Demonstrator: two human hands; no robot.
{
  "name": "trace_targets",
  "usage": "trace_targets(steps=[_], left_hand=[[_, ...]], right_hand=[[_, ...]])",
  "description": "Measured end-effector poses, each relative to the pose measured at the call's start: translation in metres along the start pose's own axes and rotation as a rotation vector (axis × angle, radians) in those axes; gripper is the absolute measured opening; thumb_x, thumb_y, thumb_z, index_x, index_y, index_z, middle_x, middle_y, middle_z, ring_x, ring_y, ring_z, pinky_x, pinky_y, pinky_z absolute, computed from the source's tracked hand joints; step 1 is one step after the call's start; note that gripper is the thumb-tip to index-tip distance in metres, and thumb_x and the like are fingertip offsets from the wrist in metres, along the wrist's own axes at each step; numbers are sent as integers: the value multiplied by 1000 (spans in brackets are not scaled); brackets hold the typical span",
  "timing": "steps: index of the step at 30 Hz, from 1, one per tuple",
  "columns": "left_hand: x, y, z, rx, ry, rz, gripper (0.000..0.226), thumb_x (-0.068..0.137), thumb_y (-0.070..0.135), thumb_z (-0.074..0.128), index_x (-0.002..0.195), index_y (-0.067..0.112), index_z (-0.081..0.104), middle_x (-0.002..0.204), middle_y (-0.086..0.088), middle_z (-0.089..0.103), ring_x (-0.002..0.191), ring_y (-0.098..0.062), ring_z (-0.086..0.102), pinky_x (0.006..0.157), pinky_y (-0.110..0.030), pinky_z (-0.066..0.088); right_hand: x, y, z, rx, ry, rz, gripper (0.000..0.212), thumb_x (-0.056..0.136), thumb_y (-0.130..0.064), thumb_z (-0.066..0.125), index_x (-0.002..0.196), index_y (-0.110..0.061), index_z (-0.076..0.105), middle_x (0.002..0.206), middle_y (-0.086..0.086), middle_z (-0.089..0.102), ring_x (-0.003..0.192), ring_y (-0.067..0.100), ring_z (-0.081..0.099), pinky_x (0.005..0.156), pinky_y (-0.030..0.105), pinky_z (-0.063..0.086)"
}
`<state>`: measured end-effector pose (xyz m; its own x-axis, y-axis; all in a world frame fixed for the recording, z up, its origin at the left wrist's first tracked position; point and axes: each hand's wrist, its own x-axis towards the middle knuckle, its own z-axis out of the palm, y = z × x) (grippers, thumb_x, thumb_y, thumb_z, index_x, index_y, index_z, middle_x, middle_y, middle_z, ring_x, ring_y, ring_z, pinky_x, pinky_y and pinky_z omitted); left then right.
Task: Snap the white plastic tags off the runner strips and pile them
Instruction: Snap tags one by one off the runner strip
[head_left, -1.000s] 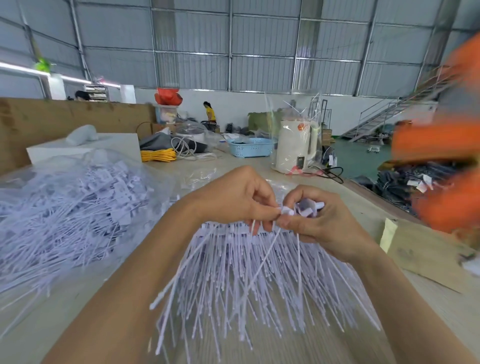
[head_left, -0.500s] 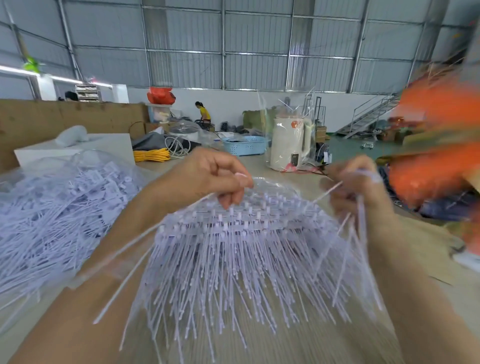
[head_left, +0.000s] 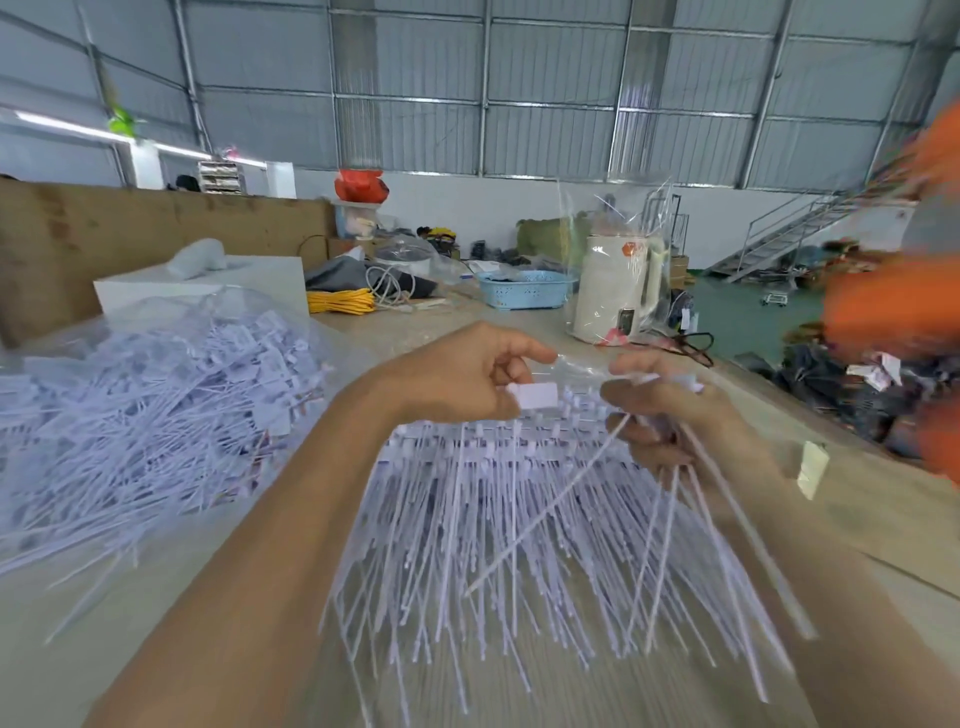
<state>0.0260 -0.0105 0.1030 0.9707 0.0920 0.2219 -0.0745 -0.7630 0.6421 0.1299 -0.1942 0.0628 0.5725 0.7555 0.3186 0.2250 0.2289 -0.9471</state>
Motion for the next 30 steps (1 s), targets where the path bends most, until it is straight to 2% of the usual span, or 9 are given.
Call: trace_targets(steps=[2,7,9,12,16,19,23,26,30], left_hand=[[0,2,2,-1,-21,6,58,81,-10,61,132,17,48,94,1,56,83,-15,58,79,-34,52],[5,7,10,14,14,20,58,74,0,75,116,24,45,103,-1,51,81,-13,57,74,-33,52],[6,9,13,30,29,58,55,74,5,76,113,23,43,106,-2,50,83,-15,60,74,-34,53],[7,14,16,148,56,108,56,72,23,80,111,21,41,109,1,49,85,-12,63,71,-29,53],[7,16,16,161,111,120,49,73,8,77,102,17,39,103,0,46,80,-18,65,61,-25,51],[6,18,15,177,93,111,44,74,8,76,98,18,41,98,-2,52,75,-14,62,65,-28,53],[1,18,8,224,-9,84,33,75,15,77,96,24,53,96,-2,64,91,-15,61,86,-34,51],[-3,20,2,283,-46,38,36,72,16,79,95,29,54,96,3,63,90,-14,61,82,-34,53],[-1,23,6,439,93,104,35,69,20,81,90,27,54,84,10,59,78,-11,57,66,-24,44]], right_hand=[[1,3,13,159,86,31,21,83,8,56,92,-11,60,54,3,46,40,9,38,33,15,28],[9,16,22,-14,222,-63,30,81,7,62,92,-21,64,58,1,54,46,14,46,43,22,36],[7,22,28,-73,190,-89,27,80,0,67,89,-26,65,57,-3,54,46,15,45,42,22,36],[5,23,32,-119,147,-115,19,73,-21,78,89,-27,69,62,-5,55,47,17,46,40,20,37],[3,22,34,-122,113,-132,25,64,-28,79,83,-16,70,55,-4,56,42,12,45,38,19,35],[5,20,32,-125,134,-155,26,61,-25,80,76,-8,67,52,-2,55,38,13,40,37,18,34],[4,19,35,-92,93,-178,17,68,-21,78,72,-9,67,51,4,51,38,17,36,38,18,32],[6,19,31,-47,160,-186,16,79,-7,72,66,-12,65,51,9,49,41,20,37,38,17,30],[8,18,27,41,236,-153,25,81,3,66,63,-13,62,51,7,50,35,13,40,36,13,26]])
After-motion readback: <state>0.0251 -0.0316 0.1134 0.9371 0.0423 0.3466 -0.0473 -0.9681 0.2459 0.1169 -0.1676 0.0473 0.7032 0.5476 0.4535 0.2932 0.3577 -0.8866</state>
